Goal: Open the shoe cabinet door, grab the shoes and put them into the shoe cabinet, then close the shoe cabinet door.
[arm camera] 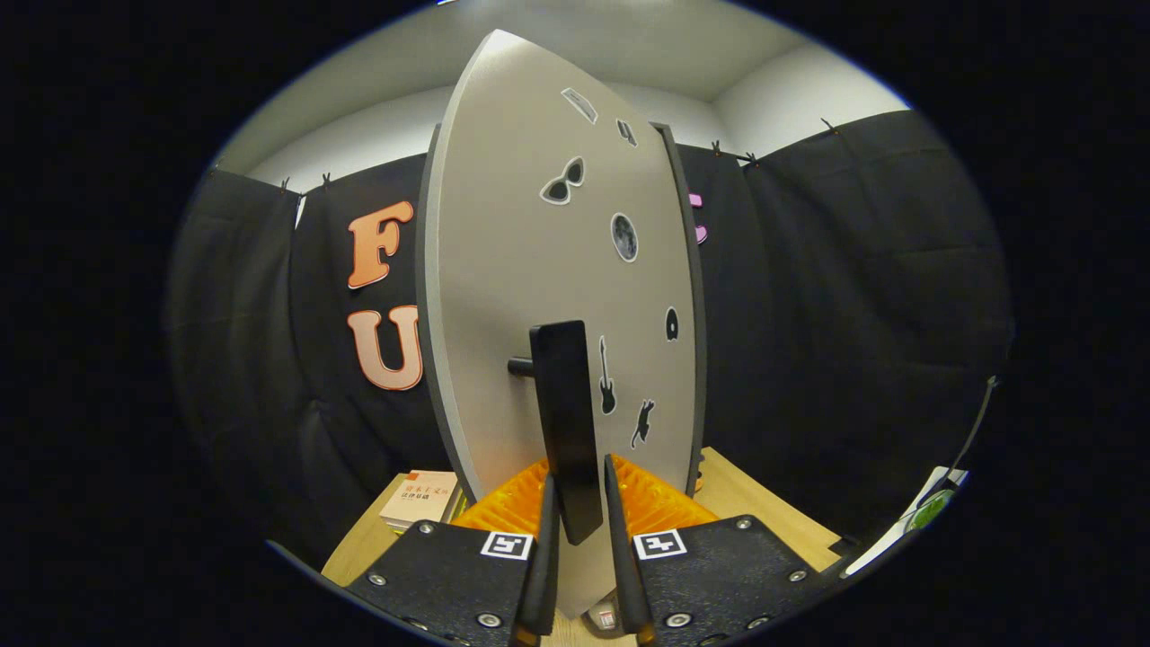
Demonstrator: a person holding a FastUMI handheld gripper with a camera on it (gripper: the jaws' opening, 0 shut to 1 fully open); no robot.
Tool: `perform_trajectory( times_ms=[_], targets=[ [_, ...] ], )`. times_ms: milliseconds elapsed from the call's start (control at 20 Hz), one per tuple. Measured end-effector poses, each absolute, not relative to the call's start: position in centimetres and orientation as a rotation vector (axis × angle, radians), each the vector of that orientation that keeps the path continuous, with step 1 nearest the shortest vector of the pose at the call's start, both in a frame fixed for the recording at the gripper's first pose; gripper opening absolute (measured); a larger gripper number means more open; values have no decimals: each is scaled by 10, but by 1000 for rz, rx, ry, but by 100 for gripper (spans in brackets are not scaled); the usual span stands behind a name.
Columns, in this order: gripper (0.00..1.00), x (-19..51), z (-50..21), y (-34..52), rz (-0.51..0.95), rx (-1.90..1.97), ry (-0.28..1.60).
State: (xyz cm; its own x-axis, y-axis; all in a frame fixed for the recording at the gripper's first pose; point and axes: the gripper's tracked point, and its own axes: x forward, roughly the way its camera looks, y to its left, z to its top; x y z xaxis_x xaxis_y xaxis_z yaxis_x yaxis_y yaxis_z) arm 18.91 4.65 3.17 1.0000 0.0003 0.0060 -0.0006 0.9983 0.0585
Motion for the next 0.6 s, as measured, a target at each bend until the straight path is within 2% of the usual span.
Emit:
perform_trajectory(
  times_ms=[600],
  targets=[
    [27,164,23,-41,-81,67,1]
  ],
)
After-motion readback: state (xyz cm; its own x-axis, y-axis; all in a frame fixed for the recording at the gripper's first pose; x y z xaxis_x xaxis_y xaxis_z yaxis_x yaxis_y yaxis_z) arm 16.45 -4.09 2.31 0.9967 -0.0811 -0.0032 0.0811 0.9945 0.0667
